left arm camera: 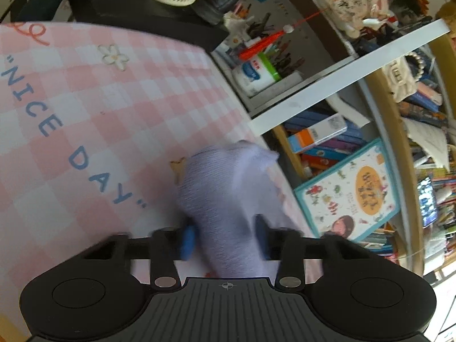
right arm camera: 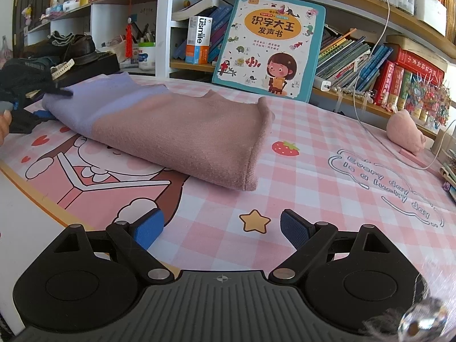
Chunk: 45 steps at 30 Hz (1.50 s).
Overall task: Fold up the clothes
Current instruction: 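Grasp the lavender bundle end with the left tool while the right tool grasps the pink end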
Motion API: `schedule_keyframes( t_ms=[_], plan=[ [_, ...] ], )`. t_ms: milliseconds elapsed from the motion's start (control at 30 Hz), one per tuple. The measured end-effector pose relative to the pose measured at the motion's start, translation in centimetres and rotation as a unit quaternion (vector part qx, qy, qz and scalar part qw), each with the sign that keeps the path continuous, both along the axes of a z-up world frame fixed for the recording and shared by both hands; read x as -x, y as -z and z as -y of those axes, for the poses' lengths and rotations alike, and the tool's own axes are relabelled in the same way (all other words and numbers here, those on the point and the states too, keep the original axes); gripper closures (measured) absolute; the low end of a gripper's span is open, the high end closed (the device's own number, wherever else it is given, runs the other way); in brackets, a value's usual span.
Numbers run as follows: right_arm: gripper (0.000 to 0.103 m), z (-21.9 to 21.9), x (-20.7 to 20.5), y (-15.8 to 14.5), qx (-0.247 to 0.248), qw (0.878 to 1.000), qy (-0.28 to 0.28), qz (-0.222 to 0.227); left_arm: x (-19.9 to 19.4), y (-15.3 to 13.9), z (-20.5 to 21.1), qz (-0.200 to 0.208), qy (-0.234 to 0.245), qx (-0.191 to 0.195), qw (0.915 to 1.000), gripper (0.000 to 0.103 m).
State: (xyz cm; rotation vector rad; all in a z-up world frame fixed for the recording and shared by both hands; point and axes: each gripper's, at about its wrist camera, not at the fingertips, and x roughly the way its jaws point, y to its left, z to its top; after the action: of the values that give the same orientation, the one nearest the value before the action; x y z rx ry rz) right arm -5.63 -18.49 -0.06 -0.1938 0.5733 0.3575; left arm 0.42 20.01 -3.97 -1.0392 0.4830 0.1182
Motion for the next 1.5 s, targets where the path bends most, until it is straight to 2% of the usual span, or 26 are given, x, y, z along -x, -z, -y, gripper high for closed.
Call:
schedule_keyframes(
  t_ms=[100,167,433,567,700,800,900,967,1000,1033,1133,1367,1500],
  plan=[
    [0.014,0.0,0.0,0.0,-0.001,1.0,0.0,0.0,0.4,0.8,-1.2,0.011,0.008,0.03,0.9995,0.09],
    [0.014,-0.1,-0.1,0.0,-0.003,1.0,-0.002,-0.003,0.8,1.0,-1.8,0.017,0.011,0.041,0.999,0.091],
    [0.014,-1.1,-0.5,-0.6,-0.018,0.999,-0.025,0.012,3.6,-0.7,-4.9,0.024,-0.028,-0.01,0.9993,0.091],
    [0.014,-1.5,-1.2,-1.9,-0.04,0.998,-0.041,0.024,4.0,-0.8,-5.6,0.015,-0.018,-0.019,0.9995,0.09],
    [0.014,-1.2,-2.4,-3.8,-0.067,0.996,-0.052,0.035,3.9,-0.2,-5.7,0.003,-0.017,-0.018,0.9997,0.082],
    [0.015,-0.9,-3.8,-4.5,-0.088,0.994,-0.056,0.034,3.9,-0.3,-5.4,0.005,-0.016,-0.03,0.9994,0.08],
    [0.022,-0.8,-5.5,-4.3,-0.098,0.994,-0.055,0.013,3.9,-0.4,-5.2,0.005,-0.015,-0.041,0.999,0.079],
    [0.041,-0.9,-6.7,-3.8,-0.097,0.994,-0.05,-0.003,3.8,-0.4,-5.2,0.004,-0.016,-0.04,0.999,0.078],
    [0.056,-1.0,-7.2,-3.5,-0.095,0.994,-0.046,-0.01,3.8,-0.5,-5.2,0.006,-0.017,-0.037,0.9992,0.075],
    [0.066,-1.1,-7.7,-3.2,-0.093,0.995,-0.044,-0.016,3.8,-0.5,-5.2,0.008,-0.015,-0.036,0.9992,0.074],
    [0.078,-1.4,-8.7,-2.2,-0.089,0.994,-0.047,-0.03,3.6,-0.6,-5.1,0.011,-0.01,-0.039,0.9991,0.073],
    [0.079,-1.1,-9.4,-1.0,-0.107,0.992,-0.045,-0.052,3.3,-0.8,-4.5,0.011,-0.002,-0.073,0.9973,0.074],
    [0.079,-0.6,-9.5,-0.6,-0.115,0.991,-0.044,-0.058,3.3,-1.2,-4.1,0.021,0.001,-0.089,0.9958,0.084]
  ],
)
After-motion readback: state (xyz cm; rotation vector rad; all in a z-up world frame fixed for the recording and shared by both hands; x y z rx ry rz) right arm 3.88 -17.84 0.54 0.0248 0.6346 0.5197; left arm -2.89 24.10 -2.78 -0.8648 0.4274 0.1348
